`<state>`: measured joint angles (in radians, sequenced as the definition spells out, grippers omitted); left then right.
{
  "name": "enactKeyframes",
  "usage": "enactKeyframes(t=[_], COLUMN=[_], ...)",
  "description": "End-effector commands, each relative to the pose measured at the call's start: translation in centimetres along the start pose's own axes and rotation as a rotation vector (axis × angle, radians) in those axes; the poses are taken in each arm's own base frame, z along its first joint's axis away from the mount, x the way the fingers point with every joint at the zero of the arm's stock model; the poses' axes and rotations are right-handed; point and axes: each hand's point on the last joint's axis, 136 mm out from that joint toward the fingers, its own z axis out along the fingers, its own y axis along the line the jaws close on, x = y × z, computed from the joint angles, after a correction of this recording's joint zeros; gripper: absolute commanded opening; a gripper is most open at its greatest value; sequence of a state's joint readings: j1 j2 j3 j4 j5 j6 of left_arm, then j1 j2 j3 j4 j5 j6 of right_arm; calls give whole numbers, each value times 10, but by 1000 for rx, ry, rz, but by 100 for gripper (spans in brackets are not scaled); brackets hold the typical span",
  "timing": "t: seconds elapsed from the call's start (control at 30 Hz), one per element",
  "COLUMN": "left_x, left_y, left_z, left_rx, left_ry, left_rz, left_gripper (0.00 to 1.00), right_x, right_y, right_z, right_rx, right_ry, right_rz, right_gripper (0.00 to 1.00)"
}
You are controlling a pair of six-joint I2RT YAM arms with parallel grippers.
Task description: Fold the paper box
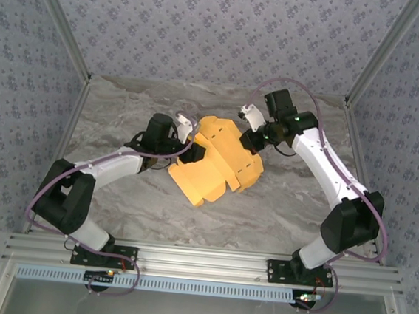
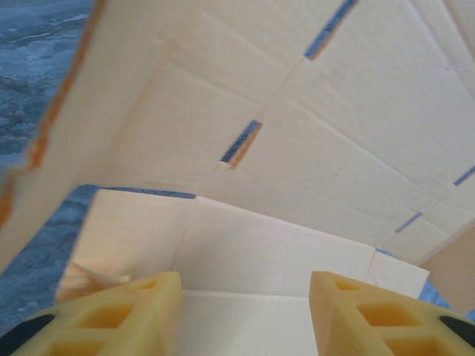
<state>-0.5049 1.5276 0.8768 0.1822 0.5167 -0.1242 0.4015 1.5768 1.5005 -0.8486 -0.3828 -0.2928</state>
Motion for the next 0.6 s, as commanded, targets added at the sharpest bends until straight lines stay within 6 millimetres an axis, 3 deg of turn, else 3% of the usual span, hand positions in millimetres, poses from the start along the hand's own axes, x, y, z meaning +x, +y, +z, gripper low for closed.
enactKeyframes(t=[0.0,0.2,0.33,0.57], left_x=[-14,-12,-19,-33], left_y=[-20,-19,-25,13], left_z=[-9,-20,-24,-21], left_rx=[81,33,3,-189], left_ry=[-57,-69,-80,-53], left_rz=[44,63,117,129], left_gripper=[47,47,52,58], right_x=[-10,-10,-13,-13], right_y=[-1,-9,-5,-4], right_z=[-4,-4,-1,0], right_rx=[-9,16,-6,-14], right_ry=[-25,-13,-15,-14], right_rz=[33,55,53,52], right_gripper=[0,0,0,0])
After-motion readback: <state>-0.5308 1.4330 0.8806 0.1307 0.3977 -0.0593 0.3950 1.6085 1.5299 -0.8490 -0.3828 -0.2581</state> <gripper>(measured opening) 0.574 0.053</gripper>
